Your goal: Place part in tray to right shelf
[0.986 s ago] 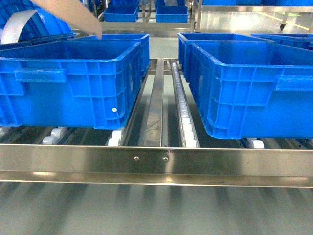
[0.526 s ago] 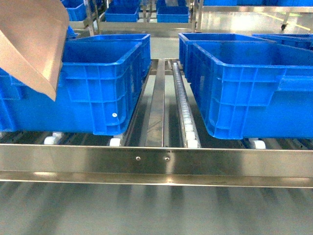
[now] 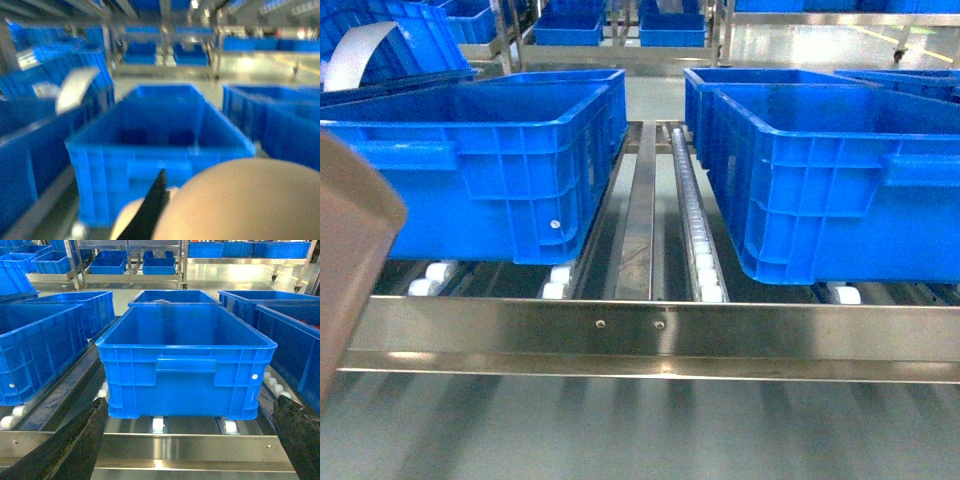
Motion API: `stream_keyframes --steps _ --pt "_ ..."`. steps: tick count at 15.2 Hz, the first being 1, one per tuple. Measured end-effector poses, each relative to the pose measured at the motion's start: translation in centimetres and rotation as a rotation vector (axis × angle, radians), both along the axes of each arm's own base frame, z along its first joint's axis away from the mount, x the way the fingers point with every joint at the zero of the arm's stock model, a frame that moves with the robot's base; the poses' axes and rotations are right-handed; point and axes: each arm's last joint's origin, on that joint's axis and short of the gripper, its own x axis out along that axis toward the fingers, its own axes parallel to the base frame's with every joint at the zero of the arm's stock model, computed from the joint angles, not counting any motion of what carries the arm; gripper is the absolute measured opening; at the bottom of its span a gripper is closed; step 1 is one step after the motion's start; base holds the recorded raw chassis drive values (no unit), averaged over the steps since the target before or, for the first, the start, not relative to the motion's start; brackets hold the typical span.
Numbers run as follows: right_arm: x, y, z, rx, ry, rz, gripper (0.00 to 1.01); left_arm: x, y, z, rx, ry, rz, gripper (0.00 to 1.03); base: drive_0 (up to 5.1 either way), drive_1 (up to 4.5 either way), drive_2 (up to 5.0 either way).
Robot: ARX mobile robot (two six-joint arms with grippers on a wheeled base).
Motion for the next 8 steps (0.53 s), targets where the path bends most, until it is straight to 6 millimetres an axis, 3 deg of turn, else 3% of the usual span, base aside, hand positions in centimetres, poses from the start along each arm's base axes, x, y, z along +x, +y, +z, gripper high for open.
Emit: stream_keyframes --steps 1,8 --pt "0.0 0.0 0.0 0.0 0.001 0.0 0.98 -0.8 0.0 -1.5 0.019 0.034 0.005 0.13 0.0 0.0 0.0" --pt "0.0 0.0 0.0 0.0 0.0 0.001 0.98 -3.1 0.0 -2.0 0.007 0.016 -0.001 0.13 0.0 0.0 0.0"
